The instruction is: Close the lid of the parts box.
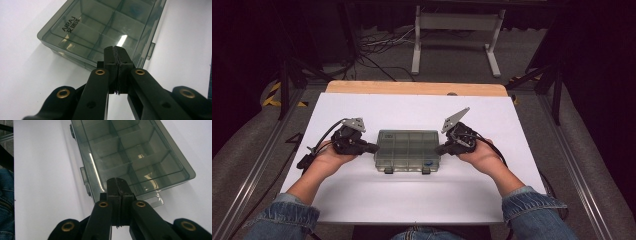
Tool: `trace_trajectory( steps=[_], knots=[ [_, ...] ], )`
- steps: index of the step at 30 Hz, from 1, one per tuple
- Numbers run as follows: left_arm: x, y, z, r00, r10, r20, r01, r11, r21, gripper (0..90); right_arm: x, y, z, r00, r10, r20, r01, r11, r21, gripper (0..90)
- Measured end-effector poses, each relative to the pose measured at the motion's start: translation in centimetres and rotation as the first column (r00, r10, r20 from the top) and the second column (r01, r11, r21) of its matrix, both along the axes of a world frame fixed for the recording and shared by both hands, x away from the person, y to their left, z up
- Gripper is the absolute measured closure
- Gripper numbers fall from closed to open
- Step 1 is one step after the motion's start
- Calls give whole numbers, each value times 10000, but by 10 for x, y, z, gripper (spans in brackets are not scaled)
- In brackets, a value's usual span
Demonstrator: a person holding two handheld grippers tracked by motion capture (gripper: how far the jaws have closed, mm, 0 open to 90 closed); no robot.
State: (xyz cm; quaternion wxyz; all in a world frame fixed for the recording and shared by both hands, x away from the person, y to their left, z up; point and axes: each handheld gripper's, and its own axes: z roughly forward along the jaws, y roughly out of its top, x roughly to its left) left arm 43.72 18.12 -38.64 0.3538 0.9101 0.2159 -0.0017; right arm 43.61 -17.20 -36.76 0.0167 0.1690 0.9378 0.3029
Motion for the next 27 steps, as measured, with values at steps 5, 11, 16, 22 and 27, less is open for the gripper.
trace_trajectory(
  steps=[5, 11, 16, 22, 27],
  knots=[
    [-1, -2, -2, 9999, -140, -90, 143, 9995, 271, 886, 0, 3, -3, 9998, 164, -109, -166, 9997, -192, 900],
    [-2, -5, -3, 9995, -271, -157, 279, 9981, 545, 886, -1, 5, -5, 9991, 278, -312, -292, 9987, -427, 900],
    [-2, -7, -5, 9991, -357, -244, 374, 9966, 741, 886, -1, 7, -8, 9983, 367, -462, -394, 9975, -594, 900],
    [-2, -9, -8, 9984, -473, -323, 502, 9942, 949, 886, -1, 9, -11, 9973, 441, -581, -486, 9958, -777, 900],
    [-3, -10, -8, 9979, -564, -309, 593, 9930, 1020, 886, -1, 11, -13, 9968, 493, -635, -548, 9946, -880, 900]
  ],
)
